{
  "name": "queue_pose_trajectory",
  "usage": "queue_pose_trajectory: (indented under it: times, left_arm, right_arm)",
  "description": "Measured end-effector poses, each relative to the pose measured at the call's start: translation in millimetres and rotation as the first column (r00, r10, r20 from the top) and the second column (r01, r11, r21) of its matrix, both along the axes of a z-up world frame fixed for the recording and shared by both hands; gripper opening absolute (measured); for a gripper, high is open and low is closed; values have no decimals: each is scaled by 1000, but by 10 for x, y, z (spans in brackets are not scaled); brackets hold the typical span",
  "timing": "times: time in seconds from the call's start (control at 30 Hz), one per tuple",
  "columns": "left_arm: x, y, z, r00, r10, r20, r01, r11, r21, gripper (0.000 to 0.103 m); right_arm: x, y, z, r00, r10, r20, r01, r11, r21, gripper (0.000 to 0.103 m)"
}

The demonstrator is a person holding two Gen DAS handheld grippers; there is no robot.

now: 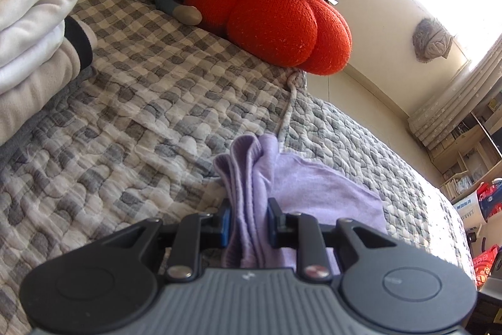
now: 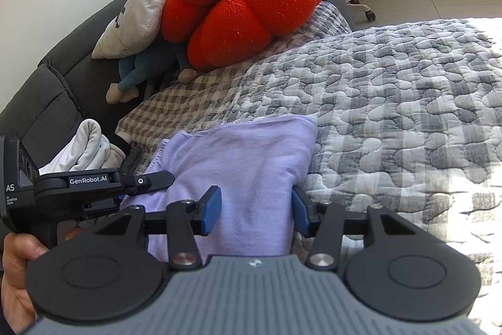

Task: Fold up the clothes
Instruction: 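Hold the lavender garment edges with both tools and lift it off the quilt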

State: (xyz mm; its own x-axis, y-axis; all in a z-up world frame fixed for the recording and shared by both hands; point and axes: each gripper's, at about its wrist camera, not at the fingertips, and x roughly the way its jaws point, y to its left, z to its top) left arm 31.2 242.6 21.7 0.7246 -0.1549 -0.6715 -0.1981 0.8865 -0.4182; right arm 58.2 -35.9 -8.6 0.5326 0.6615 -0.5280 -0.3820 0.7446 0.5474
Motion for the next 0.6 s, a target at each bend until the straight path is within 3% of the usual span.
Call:
queue_pose_trajectory:
  times: [0.3,0.6]
  left_arm:
    - [16,-151,65,1000,16,2,-16,989,147,23]
    - [-12,-385,141,1000,27,6,-27,950,310,23]
  right_arm:
    - [71,-95,-80,999,-30,-34,33,996,85,45]
    - [-6,-3,-49,999,-29,26,28,999,25,45]
